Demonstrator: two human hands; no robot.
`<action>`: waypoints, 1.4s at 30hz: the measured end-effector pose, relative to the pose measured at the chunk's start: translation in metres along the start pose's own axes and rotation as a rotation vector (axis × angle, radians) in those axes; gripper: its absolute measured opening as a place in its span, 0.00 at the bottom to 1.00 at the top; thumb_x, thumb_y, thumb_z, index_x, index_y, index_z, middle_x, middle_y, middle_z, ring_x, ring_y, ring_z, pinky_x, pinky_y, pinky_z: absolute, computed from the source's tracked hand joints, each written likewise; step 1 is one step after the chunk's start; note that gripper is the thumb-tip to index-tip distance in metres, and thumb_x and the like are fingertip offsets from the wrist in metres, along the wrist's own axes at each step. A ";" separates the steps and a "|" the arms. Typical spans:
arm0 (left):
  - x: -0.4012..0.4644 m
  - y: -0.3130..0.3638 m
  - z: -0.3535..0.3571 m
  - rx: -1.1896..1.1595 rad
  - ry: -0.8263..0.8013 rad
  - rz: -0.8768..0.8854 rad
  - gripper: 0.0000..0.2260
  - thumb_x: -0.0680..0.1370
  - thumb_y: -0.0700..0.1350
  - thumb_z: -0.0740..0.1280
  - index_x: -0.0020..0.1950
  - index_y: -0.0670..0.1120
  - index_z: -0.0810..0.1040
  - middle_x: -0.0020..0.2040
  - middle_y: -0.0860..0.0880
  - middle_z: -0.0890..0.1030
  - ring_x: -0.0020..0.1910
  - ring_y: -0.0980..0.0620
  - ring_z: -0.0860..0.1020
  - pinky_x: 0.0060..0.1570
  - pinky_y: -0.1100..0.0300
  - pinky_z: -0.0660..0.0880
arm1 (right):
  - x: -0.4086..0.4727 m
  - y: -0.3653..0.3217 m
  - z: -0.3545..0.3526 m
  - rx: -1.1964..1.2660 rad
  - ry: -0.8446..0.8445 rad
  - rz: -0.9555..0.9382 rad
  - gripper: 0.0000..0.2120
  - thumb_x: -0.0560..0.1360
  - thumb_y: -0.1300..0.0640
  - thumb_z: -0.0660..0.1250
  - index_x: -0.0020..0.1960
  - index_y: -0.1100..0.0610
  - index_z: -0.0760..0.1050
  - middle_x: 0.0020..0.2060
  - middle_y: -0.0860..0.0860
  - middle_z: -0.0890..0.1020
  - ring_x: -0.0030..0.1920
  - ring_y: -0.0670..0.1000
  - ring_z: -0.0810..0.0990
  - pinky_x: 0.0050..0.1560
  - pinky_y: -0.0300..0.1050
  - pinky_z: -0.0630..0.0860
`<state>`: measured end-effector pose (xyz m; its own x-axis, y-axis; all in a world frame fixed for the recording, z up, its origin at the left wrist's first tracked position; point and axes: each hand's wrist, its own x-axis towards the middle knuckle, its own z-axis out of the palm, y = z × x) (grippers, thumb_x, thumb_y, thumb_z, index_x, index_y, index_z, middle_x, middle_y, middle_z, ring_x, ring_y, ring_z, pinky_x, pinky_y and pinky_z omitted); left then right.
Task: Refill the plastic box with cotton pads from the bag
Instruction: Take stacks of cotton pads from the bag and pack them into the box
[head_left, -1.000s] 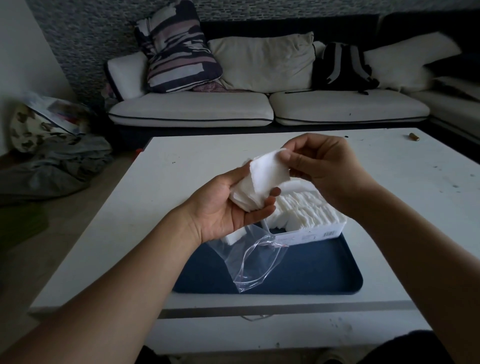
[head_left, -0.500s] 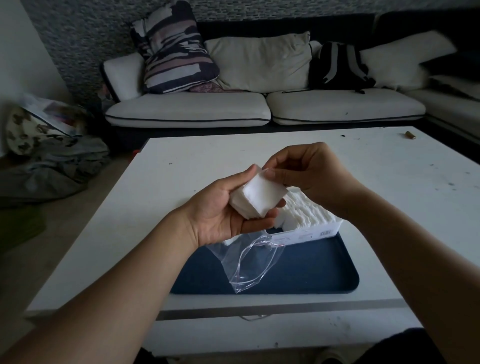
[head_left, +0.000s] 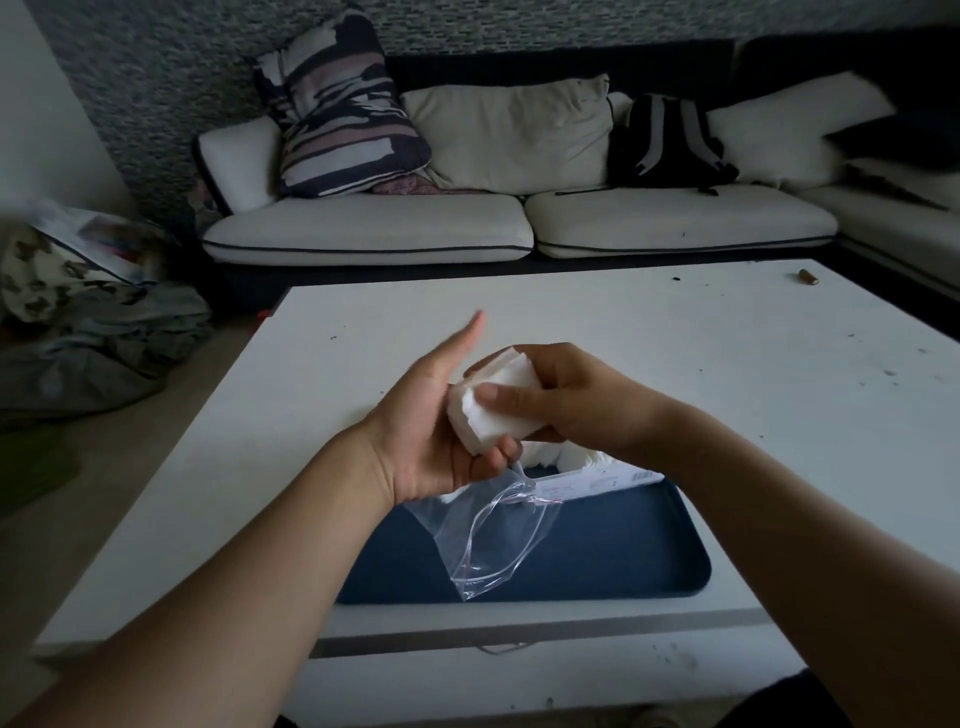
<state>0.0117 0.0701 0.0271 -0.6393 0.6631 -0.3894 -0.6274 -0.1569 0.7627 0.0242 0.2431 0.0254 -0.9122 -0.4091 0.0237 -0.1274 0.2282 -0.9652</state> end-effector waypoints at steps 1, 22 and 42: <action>0.001 0.001 0.002 -0.027 0.048 -0.017 0.33 0.72 0.73 0.62 0.49 0.42 0.82 0.40 0.42 0.79 0.28 0.49 0.77 0.23 0.62 0.77 | 0.002 0.001 0.001 -0.001 0.020 0.002 0.15 0.79 0.58 0.68 0.59 0.69 0.75 0.51 0.69 0.81 0.46 0.57 0.83 0.52 0.59 0.81; 0.030 -0.010 0.024 -0.066 0.640 0.505 0.36 0.77 0.74 0.51 0.63 0.48 0.80 0.55 0.41 0.85 0.54 0.41 0.84 0.52 0.42 0.81 | 0.013 -0.001 0.028 0.121 0.302 0.018 0.20 0.77 0.50 0.71 0.61 0.65 0.75 0.51 0.64 0.82 0.48 0.56 0.85 0.48 0.52 0.84; 0.049 -0.040 -0.020 1.685 0.374 0.381 0.12 0.78 0.56 0.68 0.47 0.51 0.85 0.44 0.54 0.85 0.40 0.57 0.78 0.38 0.65 0.73 | 0.028 0.057 -0.003 -0.834 0.365 0.597 0.11 0.70 0.56 0.72 0.33 0.57 0.73 0.26 0.50 0.81 0.31 0.50 0.81 0.28 0.38 0.70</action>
<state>-0.0029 0.0943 -0.0325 -0.8365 0.5477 0.0179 0.5100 0.7660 0.3914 -0.0097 0.2471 -0.0277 -0.9578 0.2225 -0.1819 0.2762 0.8873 -0.3693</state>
